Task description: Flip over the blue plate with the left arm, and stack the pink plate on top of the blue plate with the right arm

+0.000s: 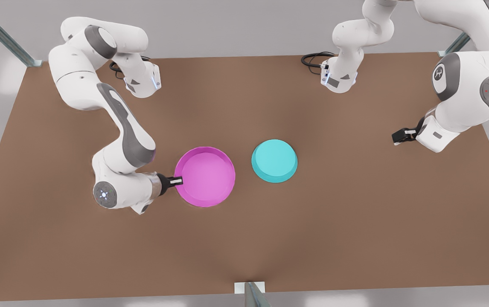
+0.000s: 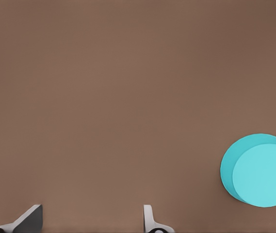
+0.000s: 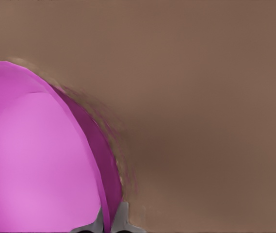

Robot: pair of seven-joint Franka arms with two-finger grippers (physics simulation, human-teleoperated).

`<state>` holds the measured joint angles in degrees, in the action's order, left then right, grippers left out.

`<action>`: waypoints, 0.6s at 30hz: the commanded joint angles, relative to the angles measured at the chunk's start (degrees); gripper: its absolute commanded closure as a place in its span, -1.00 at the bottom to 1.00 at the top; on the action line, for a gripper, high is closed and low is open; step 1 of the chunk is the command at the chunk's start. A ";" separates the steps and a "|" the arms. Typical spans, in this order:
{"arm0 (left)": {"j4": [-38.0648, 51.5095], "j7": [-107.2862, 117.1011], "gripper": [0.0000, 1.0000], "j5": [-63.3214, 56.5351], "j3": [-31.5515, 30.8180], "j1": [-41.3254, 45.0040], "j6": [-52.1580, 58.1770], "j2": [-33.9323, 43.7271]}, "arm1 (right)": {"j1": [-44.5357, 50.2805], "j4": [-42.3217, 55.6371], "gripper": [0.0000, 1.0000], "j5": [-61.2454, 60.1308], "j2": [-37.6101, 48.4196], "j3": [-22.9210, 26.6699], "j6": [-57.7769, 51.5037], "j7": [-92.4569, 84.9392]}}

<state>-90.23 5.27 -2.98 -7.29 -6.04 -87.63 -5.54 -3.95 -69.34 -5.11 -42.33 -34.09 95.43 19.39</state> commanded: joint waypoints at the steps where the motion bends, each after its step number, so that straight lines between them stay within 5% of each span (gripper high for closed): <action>1: 0.05 0.00 -1.00 -0.01 0.00 -0.02 0.00 0.00 | 0.87 0.00 0.57 0.28 -0.04 -0.01 0.46 1.08; 12: -0.04 -0.09 -1.00 0.08 0.00 -0.20 0.00 0.00 | 13.97 -5.45 0.57 -2.89 -0.04 -0.63 11.88 11.10; 18: 0.05 -0.18 -1.00 0.08 0.00 -0.29 0.00 -0.35 | 18.28 -13.01 0.57 0.71 -0.04 -0.80 30.34 12.60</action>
<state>-90.18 5.10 -2.91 -7.29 -6.38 -87.63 -5.94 15.25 -82.31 -3.86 -42.36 -34.73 126.88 32.41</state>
